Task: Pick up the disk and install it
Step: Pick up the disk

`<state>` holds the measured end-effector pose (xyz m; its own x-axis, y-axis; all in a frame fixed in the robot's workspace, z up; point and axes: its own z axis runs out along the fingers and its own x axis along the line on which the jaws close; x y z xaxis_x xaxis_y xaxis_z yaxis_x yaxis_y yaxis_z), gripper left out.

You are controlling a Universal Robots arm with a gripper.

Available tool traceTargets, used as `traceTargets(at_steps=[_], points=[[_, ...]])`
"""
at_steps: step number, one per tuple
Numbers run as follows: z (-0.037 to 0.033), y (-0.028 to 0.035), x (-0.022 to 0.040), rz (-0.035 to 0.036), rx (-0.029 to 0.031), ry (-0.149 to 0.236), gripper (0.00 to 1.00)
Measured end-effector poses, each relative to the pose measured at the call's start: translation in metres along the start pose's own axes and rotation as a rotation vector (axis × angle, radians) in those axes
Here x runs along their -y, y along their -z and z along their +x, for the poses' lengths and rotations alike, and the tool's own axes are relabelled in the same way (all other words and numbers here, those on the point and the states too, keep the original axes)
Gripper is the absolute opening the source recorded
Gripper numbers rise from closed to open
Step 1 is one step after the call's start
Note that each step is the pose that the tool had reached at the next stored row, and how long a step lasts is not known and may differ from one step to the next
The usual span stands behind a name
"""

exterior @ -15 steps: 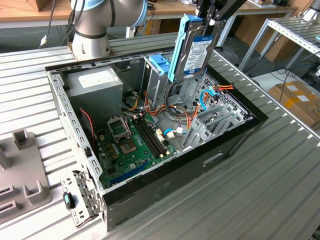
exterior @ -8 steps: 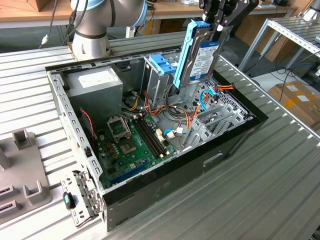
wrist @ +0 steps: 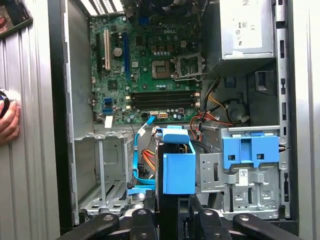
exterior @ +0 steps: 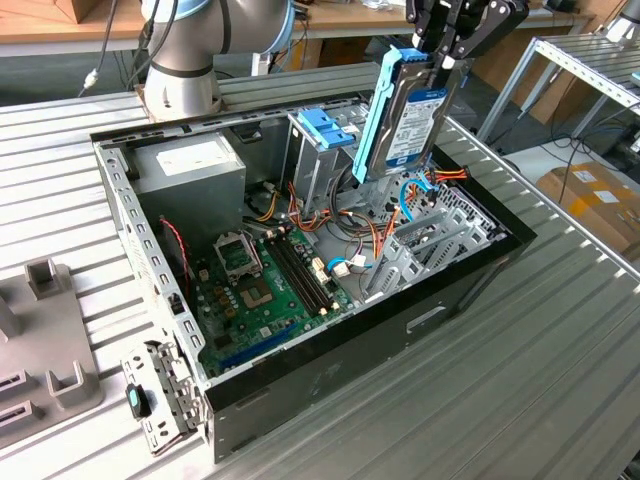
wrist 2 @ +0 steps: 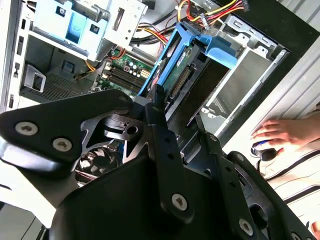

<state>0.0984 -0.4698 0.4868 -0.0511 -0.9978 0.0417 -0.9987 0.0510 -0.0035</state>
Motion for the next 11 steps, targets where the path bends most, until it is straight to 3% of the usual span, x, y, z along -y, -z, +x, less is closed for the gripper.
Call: traceTargets(at_steps=[11], points=[[0.0004,0.0098,0.0006,0.0001,-0.0019,0.000,0.35]])
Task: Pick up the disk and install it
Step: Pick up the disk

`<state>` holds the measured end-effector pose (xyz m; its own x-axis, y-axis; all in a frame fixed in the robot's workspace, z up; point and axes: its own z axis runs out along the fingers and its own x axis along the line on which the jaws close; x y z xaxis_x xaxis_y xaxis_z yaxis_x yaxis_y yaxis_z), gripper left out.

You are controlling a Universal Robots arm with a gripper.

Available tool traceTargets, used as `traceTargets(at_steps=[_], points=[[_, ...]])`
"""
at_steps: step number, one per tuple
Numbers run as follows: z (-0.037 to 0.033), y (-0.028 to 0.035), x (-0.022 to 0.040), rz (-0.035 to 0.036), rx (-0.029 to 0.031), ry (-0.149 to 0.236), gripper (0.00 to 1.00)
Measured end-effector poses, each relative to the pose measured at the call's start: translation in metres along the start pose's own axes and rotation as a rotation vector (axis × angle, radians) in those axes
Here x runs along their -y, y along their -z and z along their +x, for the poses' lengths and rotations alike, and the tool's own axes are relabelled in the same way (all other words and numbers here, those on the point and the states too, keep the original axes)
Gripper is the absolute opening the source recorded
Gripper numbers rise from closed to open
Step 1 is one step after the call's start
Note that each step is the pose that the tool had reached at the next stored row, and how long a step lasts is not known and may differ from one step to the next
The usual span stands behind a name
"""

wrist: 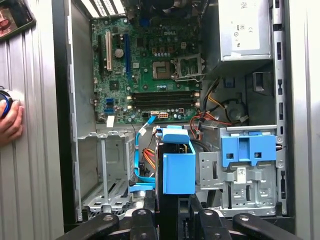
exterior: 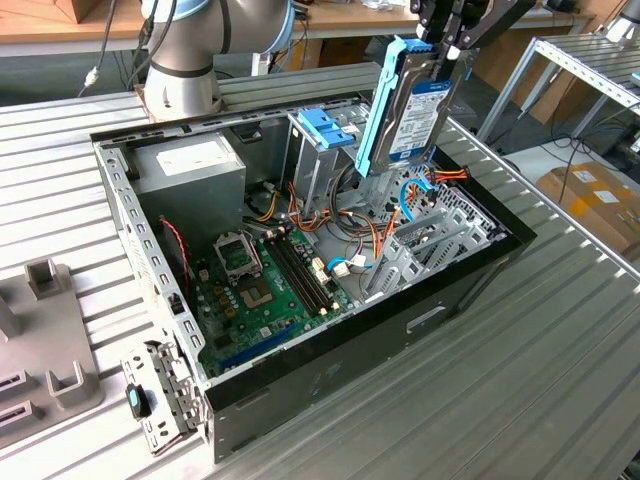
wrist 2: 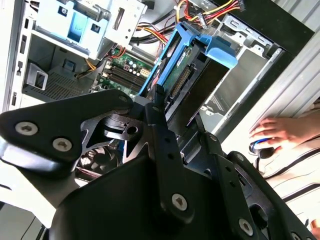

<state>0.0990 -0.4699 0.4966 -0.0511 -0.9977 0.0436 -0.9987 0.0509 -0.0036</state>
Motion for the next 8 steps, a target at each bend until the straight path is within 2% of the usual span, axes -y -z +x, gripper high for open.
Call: traceTargets(at_steps=[8], points=[[0.0004,0.0001,0.0005,0.0001,-0.0008,0.000,0.35]])
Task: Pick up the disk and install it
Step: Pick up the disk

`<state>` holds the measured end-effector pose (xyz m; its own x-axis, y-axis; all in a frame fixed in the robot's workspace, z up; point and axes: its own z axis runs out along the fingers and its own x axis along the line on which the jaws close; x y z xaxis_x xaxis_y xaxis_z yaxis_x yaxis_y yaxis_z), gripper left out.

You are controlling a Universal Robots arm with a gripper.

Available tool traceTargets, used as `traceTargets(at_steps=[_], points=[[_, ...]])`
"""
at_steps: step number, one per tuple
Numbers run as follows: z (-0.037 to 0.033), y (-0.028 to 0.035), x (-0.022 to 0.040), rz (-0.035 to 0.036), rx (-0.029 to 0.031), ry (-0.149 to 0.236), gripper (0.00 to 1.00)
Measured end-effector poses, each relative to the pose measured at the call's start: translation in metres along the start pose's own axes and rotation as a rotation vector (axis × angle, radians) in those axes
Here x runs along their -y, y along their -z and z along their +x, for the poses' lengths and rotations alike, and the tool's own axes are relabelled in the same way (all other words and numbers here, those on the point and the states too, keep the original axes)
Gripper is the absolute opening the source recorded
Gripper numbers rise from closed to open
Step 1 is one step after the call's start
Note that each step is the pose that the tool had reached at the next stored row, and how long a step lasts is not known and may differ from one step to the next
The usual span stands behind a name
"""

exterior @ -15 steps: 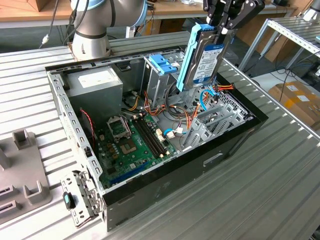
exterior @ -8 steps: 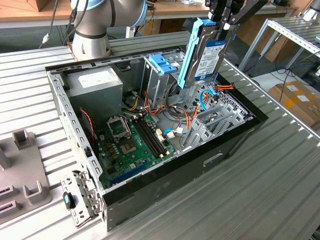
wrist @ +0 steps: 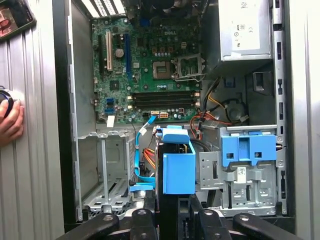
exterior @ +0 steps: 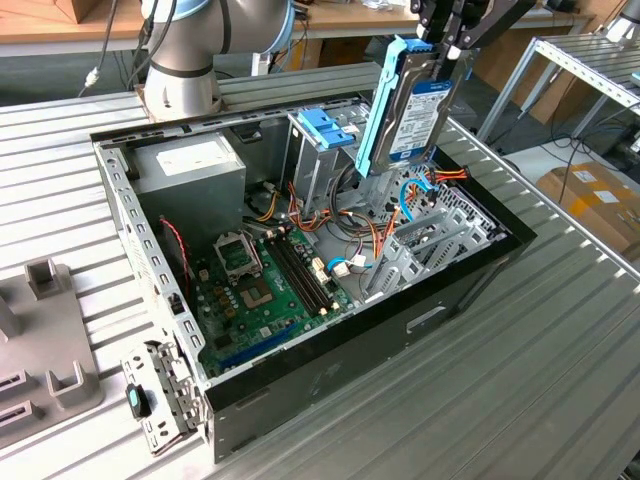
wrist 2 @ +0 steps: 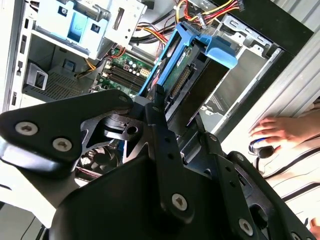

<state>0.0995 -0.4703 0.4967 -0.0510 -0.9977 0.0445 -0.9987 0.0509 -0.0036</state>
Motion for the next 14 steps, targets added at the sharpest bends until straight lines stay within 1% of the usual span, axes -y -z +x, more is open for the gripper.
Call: traceTargets(at_steps=[1,2,4,8,10,14], points=[[0.0012,-0.0001,0.0002,0.0000,0.0000,0.000,0.35],[0.0044,-0.0002,0.0007,0.0000,0.0000,0.000,0.35],[0.0139,-0.0006,0.0018,0.0000,0.0000,0.000,0.35],[0.0279,-0.0013,0.0033,0.0000,0.0000,0.000,0.35],[0.0318,-0.0015,0.0037,0.0000,0.0000,0.000,0.35],[0.0433,-0.0020,0.0047,0.0000,0.0000,0.000,0.35]])
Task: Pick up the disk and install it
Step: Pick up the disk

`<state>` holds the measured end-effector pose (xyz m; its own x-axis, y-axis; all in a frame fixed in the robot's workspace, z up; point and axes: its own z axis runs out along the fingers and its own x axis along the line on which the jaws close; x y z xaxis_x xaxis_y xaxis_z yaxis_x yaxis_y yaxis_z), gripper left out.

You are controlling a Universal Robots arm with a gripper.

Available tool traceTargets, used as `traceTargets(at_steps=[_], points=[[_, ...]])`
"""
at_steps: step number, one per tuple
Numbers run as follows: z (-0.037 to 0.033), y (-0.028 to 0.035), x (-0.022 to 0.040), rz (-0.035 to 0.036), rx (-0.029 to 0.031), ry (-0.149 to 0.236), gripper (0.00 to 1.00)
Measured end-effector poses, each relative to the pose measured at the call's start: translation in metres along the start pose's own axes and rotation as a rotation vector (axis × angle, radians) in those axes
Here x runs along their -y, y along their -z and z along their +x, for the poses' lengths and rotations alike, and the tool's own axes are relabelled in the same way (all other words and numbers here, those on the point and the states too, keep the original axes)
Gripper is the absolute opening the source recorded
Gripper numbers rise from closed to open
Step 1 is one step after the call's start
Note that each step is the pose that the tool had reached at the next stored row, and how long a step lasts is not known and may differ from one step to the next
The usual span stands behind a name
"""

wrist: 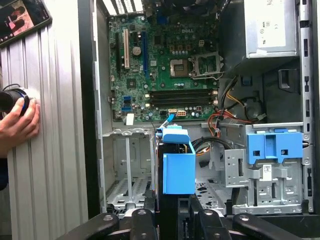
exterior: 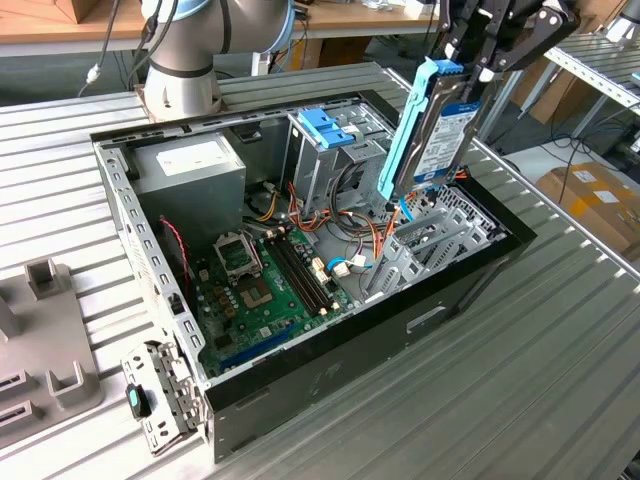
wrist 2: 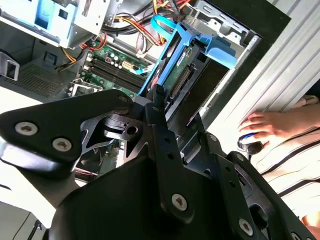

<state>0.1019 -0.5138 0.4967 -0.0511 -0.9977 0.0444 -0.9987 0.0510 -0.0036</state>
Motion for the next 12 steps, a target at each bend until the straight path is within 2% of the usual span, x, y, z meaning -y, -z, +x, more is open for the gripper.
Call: traceTargets(at_steps=[1,3,12], points=[[0.0027,-0.0001,0.0002,0.0000,0.0000,0.000,0.35],[0.0133,-0.0006,0.0009,0.0000,0.0000,0.000,0.35],[0.0354,-0.0016,0.0023,0.0000,0.0000,0.000,0.35]])
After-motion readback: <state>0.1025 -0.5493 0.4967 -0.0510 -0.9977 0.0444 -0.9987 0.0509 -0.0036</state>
